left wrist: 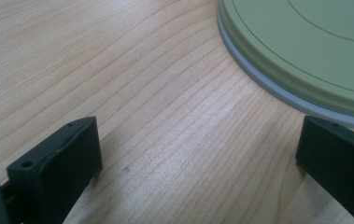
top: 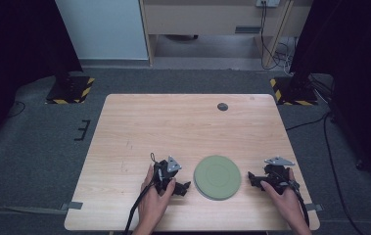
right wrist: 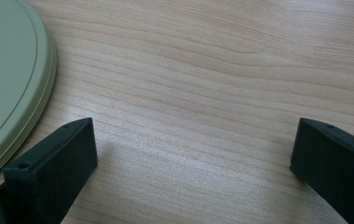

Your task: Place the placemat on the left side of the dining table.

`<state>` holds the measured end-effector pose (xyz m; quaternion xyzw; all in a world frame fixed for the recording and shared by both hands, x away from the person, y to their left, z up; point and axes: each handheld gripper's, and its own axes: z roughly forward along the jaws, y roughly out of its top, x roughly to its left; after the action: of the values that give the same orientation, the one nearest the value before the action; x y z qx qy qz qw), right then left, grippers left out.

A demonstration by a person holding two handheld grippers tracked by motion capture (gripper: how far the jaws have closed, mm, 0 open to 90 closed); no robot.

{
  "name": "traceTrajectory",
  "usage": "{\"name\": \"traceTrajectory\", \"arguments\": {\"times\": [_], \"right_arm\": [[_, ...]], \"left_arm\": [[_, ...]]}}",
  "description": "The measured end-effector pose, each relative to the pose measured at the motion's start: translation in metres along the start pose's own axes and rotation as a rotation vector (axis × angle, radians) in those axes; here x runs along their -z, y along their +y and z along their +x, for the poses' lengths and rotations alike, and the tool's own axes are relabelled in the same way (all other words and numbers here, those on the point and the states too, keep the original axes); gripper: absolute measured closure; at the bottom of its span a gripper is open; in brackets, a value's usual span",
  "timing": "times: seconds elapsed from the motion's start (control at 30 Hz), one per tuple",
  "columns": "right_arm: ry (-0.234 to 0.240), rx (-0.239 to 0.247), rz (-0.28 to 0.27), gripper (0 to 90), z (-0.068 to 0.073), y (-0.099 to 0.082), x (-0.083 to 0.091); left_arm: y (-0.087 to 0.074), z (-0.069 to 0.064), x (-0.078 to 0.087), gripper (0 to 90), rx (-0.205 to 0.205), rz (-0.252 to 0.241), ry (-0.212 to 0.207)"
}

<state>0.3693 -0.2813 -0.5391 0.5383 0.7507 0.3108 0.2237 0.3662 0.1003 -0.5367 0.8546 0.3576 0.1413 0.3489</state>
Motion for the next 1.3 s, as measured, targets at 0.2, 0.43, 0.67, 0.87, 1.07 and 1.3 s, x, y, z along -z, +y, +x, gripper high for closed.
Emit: {"name": "traceTrajectory", "arguments": {"times": [0.2, 0.43, 0.67, 0.87, 1.07, 1.3], "right_arm": [[-0.003, -0.005, 0.0, 1.0, 0.001, -0.001, 0.001], [0.002, 0.0, -0.005, 2.9, 0.002, -0.002, 0.003], [0.077, 0.046, -0.023, 5.4, 0.009, -0.005, 0.015], [0.108, 0.082, -0.047, 5.6, 0.016, -0.005, 0.021], [0.121, 0.099, -0.065, 5.7, 0.019, -0.004, 0.024], [0.135, 0.108, -0.082, 6.1, 0.023, -0.003, 0.027]], "left_arm": [[0.0, -0.002, 0.0, 0.0, 0.012, 0.0, 0.014], [-0.001, -0.002, 0.001, 0.0, 0.008, 0.0, 0.008], [0.002, -0.013, 0.011, 2.7, 0.001, -0.048, 0.008], [0.007, -0.023, 0.012, 2.8, -0.019, -0.061, -0.007], [0.01, -0.03, 0.008, 2.9, -0.025, -0.078, -0.037], [0.012, -0.037, 0.002, 3.3, -0.013, -0.078, -0.035]]}}
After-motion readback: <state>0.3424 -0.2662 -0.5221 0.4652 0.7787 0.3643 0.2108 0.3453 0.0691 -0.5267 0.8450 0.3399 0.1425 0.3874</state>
